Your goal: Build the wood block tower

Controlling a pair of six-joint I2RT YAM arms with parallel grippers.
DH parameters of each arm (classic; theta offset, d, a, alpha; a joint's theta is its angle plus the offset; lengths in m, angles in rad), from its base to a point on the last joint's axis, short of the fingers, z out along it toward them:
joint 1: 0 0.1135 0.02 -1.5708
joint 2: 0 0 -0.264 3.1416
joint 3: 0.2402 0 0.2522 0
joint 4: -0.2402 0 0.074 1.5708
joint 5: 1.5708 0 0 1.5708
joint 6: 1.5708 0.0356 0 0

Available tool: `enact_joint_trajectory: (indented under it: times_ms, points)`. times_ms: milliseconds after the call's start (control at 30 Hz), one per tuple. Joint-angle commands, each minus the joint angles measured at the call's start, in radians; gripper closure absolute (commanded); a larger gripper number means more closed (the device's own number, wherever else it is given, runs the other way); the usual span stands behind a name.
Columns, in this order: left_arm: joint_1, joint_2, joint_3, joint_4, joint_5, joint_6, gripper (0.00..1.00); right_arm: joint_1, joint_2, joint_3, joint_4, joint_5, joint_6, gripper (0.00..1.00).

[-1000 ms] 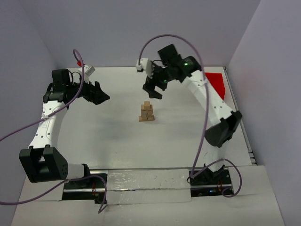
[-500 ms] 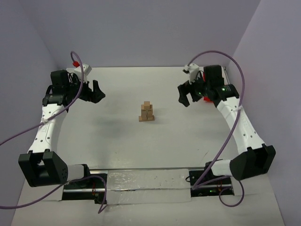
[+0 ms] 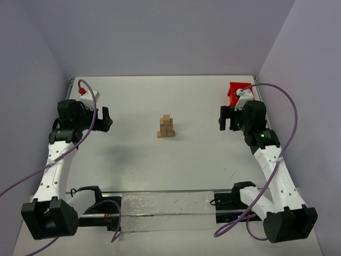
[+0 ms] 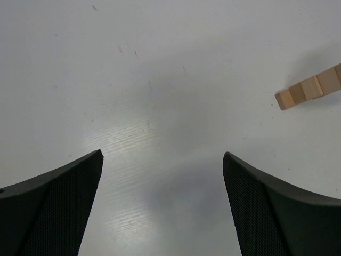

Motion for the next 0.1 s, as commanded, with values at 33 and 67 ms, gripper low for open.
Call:
enact_joint_trajectory:
  times_ms: [33, 67]
  points:
    - [0.007, -0.051, -0.025, 0.054, -0.021, -0.028, 0.01, -0.014, -0.088, -0.037, 0.096, 0.039, 0.054, 0.00]
    - [0.007, -0.060, -0.027, 0.060, -0.014, -0.031, 0.01, -0.016, -0.097, -0.045, 0.100, 0.032, 0.064, 0.00]
